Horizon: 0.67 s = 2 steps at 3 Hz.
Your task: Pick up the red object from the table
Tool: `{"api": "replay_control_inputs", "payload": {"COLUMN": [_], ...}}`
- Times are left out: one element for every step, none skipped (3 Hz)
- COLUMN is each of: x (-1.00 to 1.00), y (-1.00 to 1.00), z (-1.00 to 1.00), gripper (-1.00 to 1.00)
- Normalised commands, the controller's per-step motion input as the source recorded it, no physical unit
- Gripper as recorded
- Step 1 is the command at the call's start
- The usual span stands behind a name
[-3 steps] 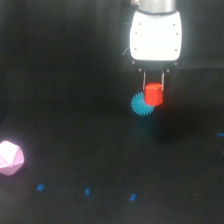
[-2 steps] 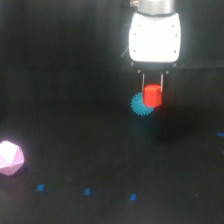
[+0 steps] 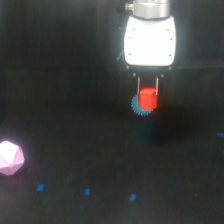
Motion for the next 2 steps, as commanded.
{"api": "replay_control_inputs", "payload": {"x": [-0.14, -0.24], "y": [-0.16, -0.83], "z": [-0.38, -0.10], "gripper": [-1.00, -0.95]}}
